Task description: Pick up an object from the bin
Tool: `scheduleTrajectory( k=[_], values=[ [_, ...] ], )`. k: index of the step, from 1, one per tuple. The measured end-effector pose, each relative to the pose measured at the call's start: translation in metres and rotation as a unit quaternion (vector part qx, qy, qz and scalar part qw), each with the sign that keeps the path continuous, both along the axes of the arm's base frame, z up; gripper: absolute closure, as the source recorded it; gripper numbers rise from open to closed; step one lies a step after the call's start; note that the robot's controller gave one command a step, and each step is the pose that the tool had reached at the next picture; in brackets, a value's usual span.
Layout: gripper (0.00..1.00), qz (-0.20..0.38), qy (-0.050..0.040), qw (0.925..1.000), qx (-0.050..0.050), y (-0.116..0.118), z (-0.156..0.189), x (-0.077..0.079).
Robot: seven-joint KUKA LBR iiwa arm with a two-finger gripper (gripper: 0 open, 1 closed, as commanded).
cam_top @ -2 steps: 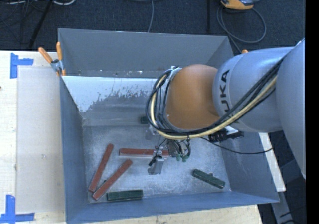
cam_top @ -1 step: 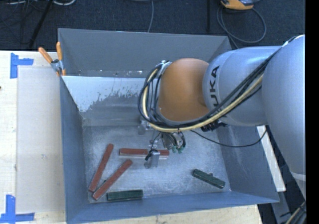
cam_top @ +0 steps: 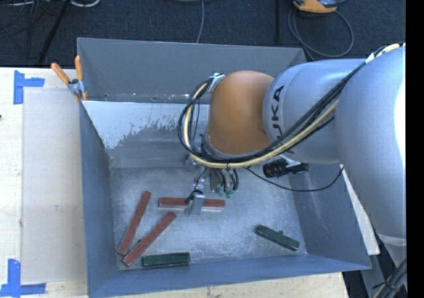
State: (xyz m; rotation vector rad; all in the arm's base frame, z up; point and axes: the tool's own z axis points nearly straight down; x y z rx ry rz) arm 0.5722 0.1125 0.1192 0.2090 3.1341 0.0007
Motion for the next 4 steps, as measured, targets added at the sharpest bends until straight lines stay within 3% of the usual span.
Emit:
scheduleTrajectory(
  k=[1,2,4],
  values=[
    [0.0,0.07,0.0011,0.9976,0.0,-0.024,-0.05,0.003],
    [1.0,-0.053,-0.0002,0.9986,0.0,0.003,-0.049,0.022],
    [1.0,-0.053,0.0017,0.9986,0.0,0.003,-0.046,0.021]
  ],
)
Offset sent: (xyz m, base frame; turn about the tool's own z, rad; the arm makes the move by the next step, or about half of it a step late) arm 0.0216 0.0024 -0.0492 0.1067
